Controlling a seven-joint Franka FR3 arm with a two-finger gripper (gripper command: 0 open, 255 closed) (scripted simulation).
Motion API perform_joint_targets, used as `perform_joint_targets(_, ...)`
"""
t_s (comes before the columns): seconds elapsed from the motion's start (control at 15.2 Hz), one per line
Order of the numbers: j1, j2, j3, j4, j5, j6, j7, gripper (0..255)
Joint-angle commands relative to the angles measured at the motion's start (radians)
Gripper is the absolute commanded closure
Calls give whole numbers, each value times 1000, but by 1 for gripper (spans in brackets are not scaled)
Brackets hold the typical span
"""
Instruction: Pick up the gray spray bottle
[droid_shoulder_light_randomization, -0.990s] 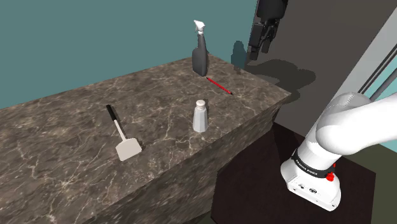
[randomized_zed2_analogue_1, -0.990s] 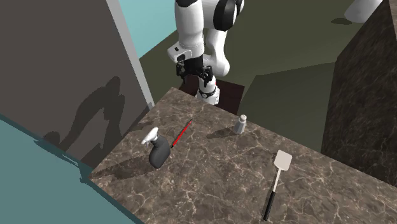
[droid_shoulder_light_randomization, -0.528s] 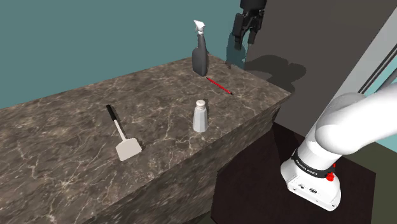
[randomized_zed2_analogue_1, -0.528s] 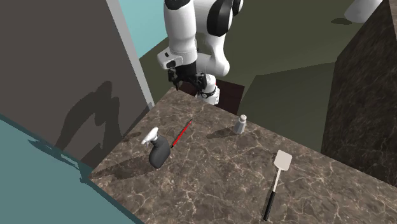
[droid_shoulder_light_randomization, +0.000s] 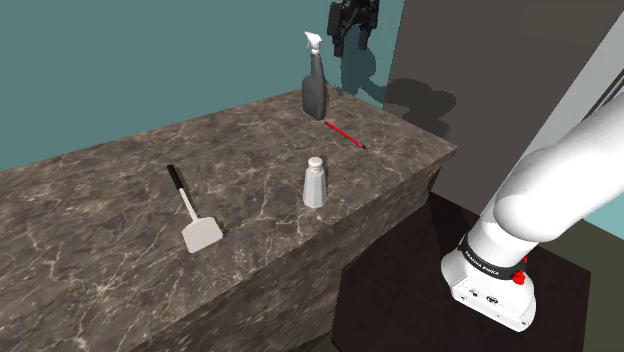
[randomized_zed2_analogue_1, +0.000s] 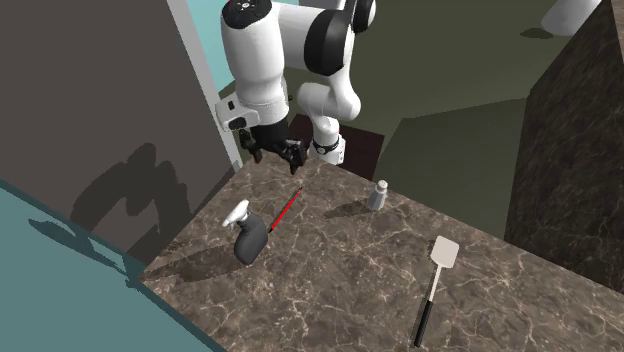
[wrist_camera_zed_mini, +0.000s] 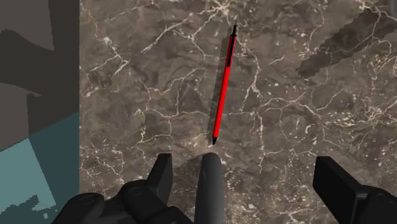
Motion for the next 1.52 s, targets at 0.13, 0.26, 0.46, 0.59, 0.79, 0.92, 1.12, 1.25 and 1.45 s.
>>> perform_joint_targets(0.13, -7, 165, 5, 201, -23, -28, 29, 0)
perform_joint_targets(0.26, -8, 251, 7, 317, -35, -53, 43, 0)
perform_joint_targets(0.46, -7, 394, 7, 520, -56, -108, 62, 0)
perform_joint_targets(0.59, -4, 470, 6, 634, -66, -144, 70, 0)
perform_joint_targets(0.79, -6, 443, 5, 554, -63, -91, 70, 0)
perform_joint_targets(0.92, -7, 428, 5, 505, -62, -57, 70, 0)
perform_joint_targets(1.12, -8, 411, 4, 447, -60, -15, 69, 0)
perform_joint_targets(1.25, -8, 410, 4, 444, -60, -14, 70, 255)
perform_joint_targets(1.45, -8, 411, 5, 447, -60, -15, 70, 255)
